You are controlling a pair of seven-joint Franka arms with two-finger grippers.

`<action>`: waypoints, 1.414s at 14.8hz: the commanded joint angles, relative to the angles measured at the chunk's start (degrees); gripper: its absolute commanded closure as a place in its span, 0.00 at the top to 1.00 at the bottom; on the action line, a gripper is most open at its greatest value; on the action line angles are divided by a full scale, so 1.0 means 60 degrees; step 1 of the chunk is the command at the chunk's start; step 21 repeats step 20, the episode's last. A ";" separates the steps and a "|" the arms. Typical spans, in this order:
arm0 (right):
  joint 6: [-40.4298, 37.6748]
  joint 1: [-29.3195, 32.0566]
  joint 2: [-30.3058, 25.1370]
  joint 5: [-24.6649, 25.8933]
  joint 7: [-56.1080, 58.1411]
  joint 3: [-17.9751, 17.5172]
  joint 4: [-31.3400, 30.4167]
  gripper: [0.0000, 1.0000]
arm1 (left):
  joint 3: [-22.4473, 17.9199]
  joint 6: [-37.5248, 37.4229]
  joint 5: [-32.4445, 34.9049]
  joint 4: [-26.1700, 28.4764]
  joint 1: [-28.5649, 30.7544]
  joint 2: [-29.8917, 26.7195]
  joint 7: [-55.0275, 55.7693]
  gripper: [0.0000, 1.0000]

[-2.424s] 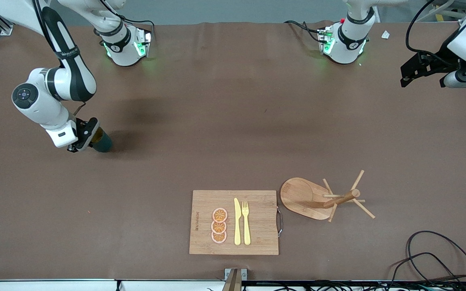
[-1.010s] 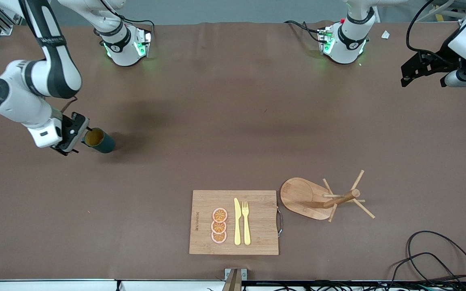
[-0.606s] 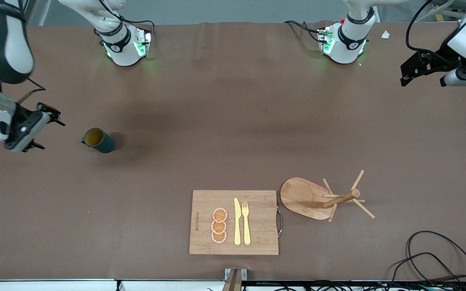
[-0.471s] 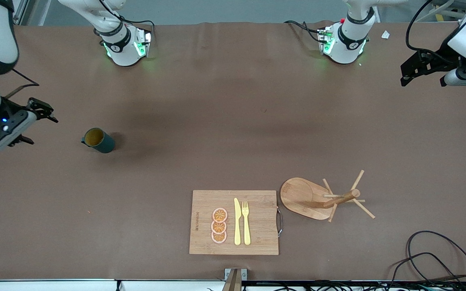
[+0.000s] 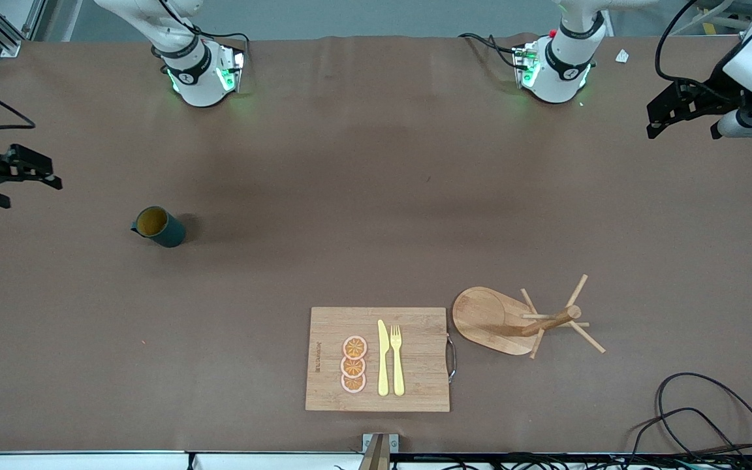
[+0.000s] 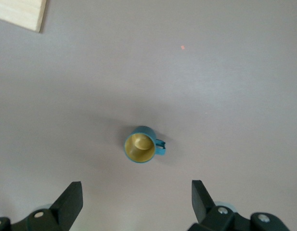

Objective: Transfer cup from left to right arm and place

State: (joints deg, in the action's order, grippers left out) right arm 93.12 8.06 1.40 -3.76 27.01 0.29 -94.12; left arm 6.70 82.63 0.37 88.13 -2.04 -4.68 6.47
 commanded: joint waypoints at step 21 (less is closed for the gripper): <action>0.0184 -0.0156 0.0090 0.0568 -0.4297 -0.0253 0.0892 1.00 | -0.0004 -0.0208 -0.0032 -0.0318 0.0091 -0.0158 -0.0345 1.00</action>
